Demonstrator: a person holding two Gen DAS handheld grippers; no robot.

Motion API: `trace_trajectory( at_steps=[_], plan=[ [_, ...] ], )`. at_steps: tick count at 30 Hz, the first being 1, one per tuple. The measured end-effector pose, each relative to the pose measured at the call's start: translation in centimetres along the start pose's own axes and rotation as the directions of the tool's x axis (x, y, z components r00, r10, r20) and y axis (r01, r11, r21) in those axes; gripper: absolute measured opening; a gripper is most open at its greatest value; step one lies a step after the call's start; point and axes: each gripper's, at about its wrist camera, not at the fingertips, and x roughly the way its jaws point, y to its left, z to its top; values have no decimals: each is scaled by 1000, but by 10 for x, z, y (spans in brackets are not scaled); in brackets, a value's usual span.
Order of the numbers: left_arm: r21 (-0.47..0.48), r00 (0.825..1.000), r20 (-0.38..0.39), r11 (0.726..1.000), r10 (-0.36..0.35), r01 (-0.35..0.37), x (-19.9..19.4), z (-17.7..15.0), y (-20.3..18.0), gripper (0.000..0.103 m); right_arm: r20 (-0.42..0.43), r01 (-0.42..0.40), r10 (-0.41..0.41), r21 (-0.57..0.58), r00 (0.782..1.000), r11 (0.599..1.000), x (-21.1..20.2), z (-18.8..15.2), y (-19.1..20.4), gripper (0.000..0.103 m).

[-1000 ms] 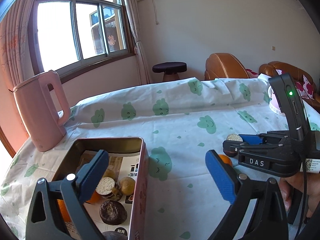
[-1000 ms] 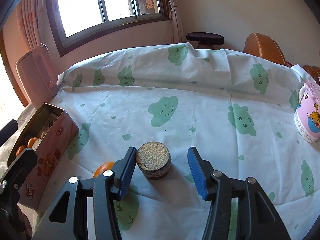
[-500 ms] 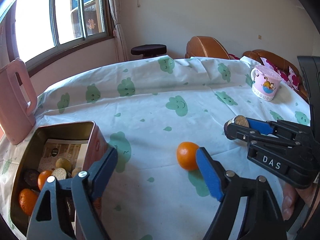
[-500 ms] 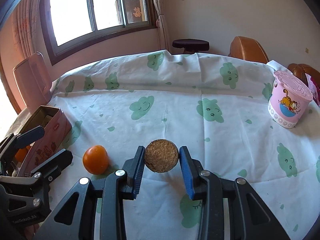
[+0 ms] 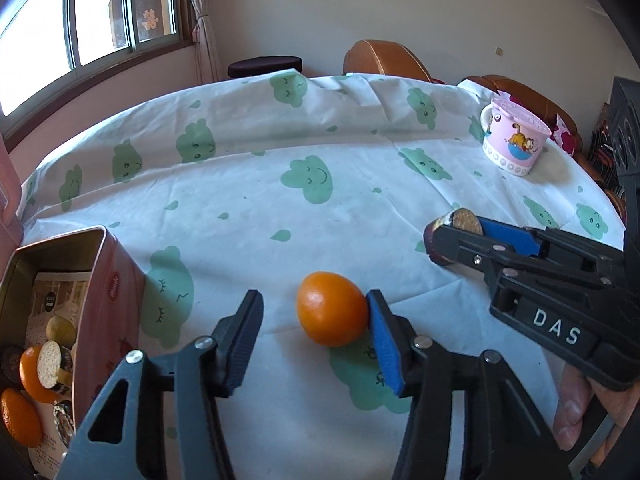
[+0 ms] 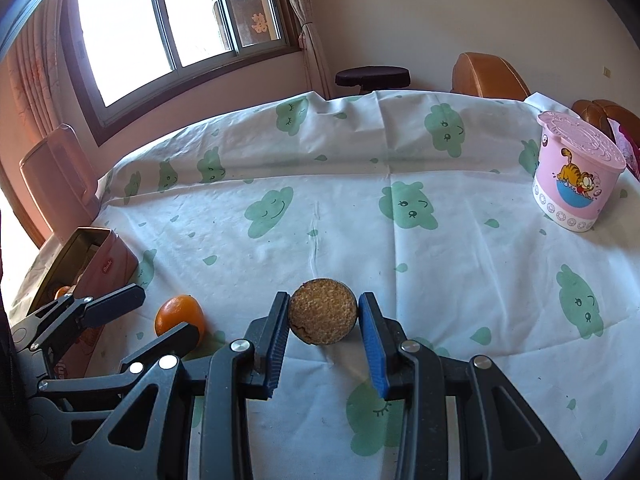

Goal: Organize fruits
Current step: 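Grasp the round brown grain cake with the right gripper while the left gripper grasps a small orange, then lift the grain cake and small orange and carry both toward the tin box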

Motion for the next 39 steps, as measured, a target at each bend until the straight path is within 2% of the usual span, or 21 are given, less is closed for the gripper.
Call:
trace_trajectory(
  at_steps=[2, 9, 14, 21, 39],
  plan=[
    [-19, 1000, -10, 1000, -23, 23, 2, 0, 4, 35, -1, -4, 4, -2, 1000, 1000, 0, 0, 0, 37],
    [-80, 999, 11, 995, -51, 51, -2, -2, 15, 35, 10, -30, 31, -32, 999, 999, -3, 0, 5, 37],
    [-110, 999, 36, 993, -41, 44, -6, -2, 21, 35, 47, -48, 51, -67, 998, 997, -11, -2, 12, 37],
    [-114, 996, 90, 993, -22, 32, -16, -2, 23, 35, 91, -64, 74, -102, 993, 993, -20, -3, 18, 37],
    [-72, 977, 210, 997, 30, -16, -40, -5, 14, 35, 151, -82, 97, -103, 984, 991, -31, -4, 16, 37]
  ],
)
